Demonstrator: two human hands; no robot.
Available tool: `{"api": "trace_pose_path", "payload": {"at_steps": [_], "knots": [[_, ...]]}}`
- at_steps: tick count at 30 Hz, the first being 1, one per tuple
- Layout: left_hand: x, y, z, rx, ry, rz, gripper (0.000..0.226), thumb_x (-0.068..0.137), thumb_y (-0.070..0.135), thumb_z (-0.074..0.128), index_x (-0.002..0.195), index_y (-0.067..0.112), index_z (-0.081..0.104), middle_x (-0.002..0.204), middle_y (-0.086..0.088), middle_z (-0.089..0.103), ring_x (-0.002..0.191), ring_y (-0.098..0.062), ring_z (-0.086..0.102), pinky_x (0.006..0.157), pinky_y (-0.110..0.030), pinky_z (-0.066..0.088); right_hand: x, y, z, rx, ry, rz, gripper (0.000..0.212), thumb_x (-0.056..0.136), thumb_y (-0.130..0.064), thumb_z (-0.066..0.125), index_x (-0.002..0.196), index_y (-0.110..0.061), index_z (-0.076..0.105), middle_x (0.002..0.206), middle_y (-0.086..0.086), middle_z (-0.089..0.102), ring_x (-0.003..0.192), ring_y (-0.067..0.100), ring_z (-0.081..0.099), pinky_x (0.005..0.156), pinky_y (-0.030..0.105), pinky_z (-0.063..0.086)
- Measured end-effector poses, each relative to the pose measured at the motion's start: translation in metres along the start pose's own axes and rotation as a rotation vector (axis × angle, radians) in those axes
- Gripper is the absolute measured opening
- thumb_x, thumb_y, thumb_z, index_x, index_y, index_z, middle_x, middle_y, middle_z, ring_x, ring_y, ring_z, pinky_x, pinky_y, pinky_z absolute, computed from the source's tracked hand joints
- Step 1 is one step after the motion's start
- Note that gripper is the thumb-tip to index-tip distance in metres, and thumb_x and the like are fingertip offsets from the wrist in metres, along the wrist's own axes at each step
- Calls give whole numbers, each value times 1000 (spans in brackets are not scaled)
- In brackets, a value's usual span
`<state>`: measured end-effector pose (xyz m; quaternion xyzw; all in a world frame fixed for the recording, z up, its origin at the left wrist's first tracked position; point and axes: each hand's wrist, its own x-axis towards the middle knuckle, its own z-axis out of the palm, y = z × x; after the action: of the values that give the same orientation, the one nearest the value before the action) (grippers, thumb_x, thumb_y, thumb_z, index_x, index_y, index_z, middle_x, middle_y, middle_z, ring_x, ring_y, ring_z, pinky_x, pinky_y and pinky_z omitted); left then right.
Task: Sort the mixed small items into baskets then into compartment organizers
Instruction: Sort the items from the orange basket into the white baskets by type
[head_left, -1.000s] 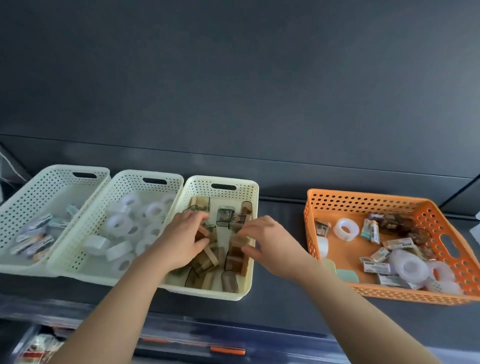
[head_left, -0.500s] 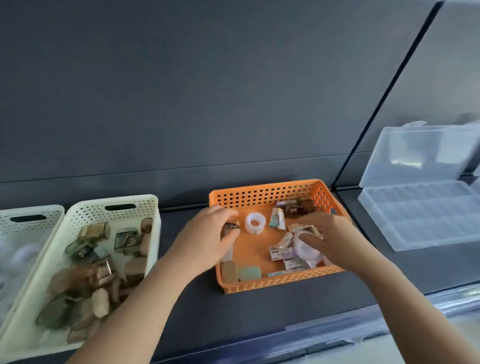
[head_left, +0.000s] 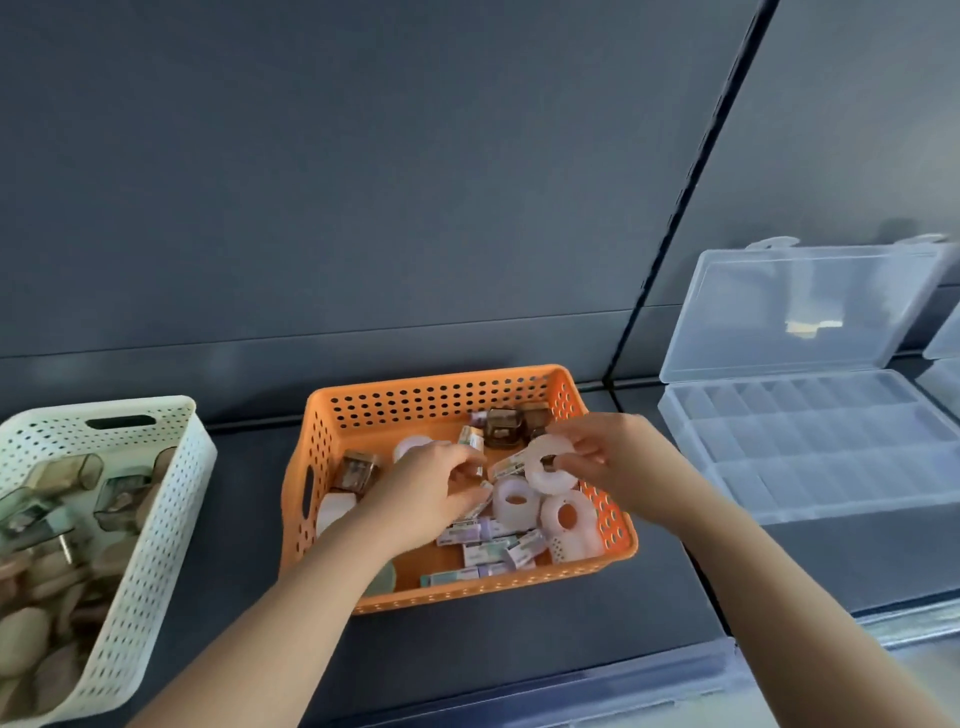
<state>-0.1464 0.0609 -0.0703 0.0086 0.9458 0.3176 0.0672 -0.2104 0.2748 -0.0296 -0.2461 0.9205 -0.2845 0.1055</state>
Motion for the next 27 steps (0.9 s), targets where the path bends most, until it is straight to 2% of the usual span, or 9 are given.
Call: {"api": "trace_pose_path", "payload": {"at_steps": [3,6,11,12,14,17,21,25,27], "knots": [[12,13,12,-15,-90,-44,53,83,40,69,131,26,54,120,8,61,99,-4,57,88,-22,49,5,9,-12,18,43,-40,25,84,-12,66,107,-19,71,85,-13,64,78,1,62,73,13,47],[20,24,23,62,-139,-67,54,79,43,72,126,23,56,113,3,61,95,-12,58,86,-33,52,9,14,-12,30,55,-72,27,83,-11,67,110,-16,71,87,-17,59,75,-6,58,70,4,44],[24,25,23,32,-142,-47,52,79,34,72,127,27,55,120,5,57,101,-11,56,85,-26,48,11,22,-13,47,73,-99,27,83,-13,69,110,-16,70,86,-18,58,77,-1,59,71,5,42],[23,26,21,-42,-156,-62,48,78,34,71,124,30,55,118,7,56,99,-10,56,83,-25,48,12,24,-14,58,80,-96,25,83,-14,69,108,-16,71,84,-17,60,77,-1,60,71,7,43],[21,30,16,-245,-199,-111,36,76,37,64,111,34,54,109,7,54,92,-10,54,76,-25,46,11,29,-18,89,96,-79,18,83,-14,67,100,-17,73,80,-7,67,77,12,64,72,24,52],[24,37,19,-454,-254,-206,35,71,42,43,98,21,52,93,-2,50,86,-16,48,77,-36,39,10,33,-20,147,110,-60,18,83,-16,66,98,-23,72,83,-2,72,81,20,67,77,41,55],[33,42,33,-180,-219,-192,44,77,62,63,88,19,61,85,6,60,77,-11,54,70,-33,45,10,35,-22,194,132,-35,19,84,-16,66,99,-25,72,85,-8,73,81,9,68,77,34,56],[36,43,42,-45,-195,-170,31,77,52,70,92,24,71,97,8,65,85,-9,59,71,-30,50,11,34,-22,230,139,-22,19,85,-16,66,102,-24,72,88,-11,73,80,1,67,72,22,53],[36,41,43,-4,-170,-184,26,80,46,67,95,25,72,101,7,66,83,-11,59,66,-29,50,12,30,-20,229,135,-28,18,85,-15,66,100,-23,72,86,-9,73,78,3,67,71,24,55]]}}
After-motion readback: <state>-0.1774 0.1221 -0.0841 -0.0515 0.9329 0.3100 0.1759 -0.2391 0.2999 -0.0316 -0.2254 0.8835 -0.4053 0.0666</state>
